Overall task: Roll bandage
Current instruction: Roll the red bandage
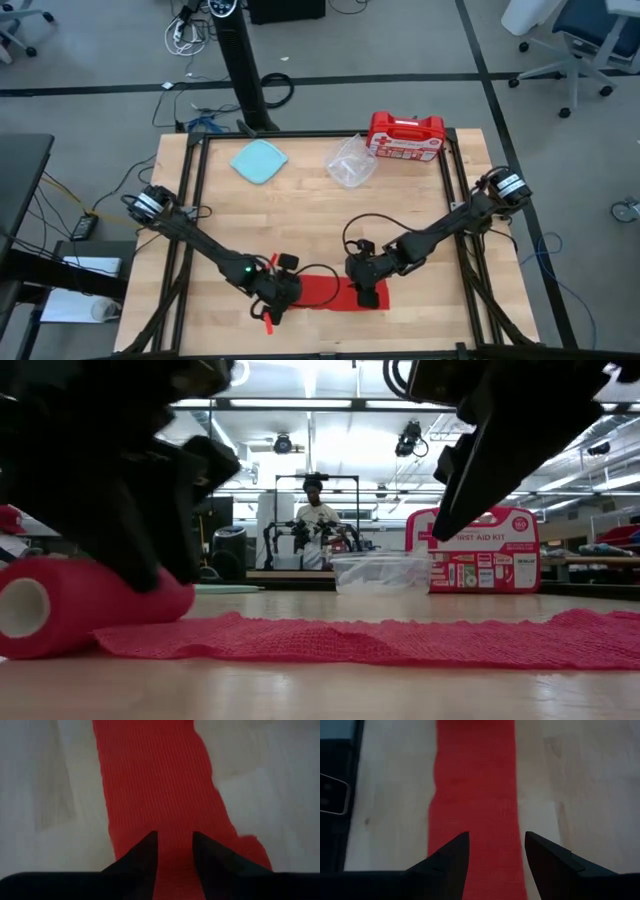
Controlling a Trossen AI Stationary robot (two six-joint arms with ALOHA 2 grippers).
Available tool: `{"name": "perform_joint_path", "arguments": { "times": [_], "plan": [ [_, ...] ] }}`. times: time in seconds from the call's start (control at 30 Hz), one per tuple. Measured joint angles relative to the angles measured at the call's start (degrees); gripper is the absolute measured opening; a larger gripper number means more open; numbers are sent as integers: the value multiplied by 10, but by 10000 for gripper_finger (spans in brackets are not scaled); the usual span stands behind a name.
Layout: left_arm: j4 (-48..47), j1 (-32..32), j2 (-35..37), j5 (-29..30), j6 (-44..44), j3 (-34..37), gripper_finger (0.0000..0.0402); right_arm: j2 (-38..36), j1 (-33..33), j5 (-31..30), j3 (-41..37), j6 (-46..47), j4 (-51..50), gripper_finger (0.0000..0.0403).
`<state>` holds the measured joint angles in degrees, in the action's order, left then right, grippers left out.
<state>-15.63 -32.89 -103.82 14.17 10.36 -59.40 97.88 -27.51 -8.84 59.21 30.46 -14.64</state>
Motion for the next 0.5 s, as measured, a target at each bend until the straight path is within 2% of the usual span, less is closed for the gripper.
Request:
{"name": "perform_joint_path", "arguments": {
  "times": [0.2, 0.5],
  "plan": [
    [66, 15, -20, -1, -25, -4, 127, -7, -4, 0, 17, 2, -20, 191],
    [-60, 13, -18, -1, -13, -104, 127, -28, -6, -35, 21, 9, -38, 191]
  ]
}}
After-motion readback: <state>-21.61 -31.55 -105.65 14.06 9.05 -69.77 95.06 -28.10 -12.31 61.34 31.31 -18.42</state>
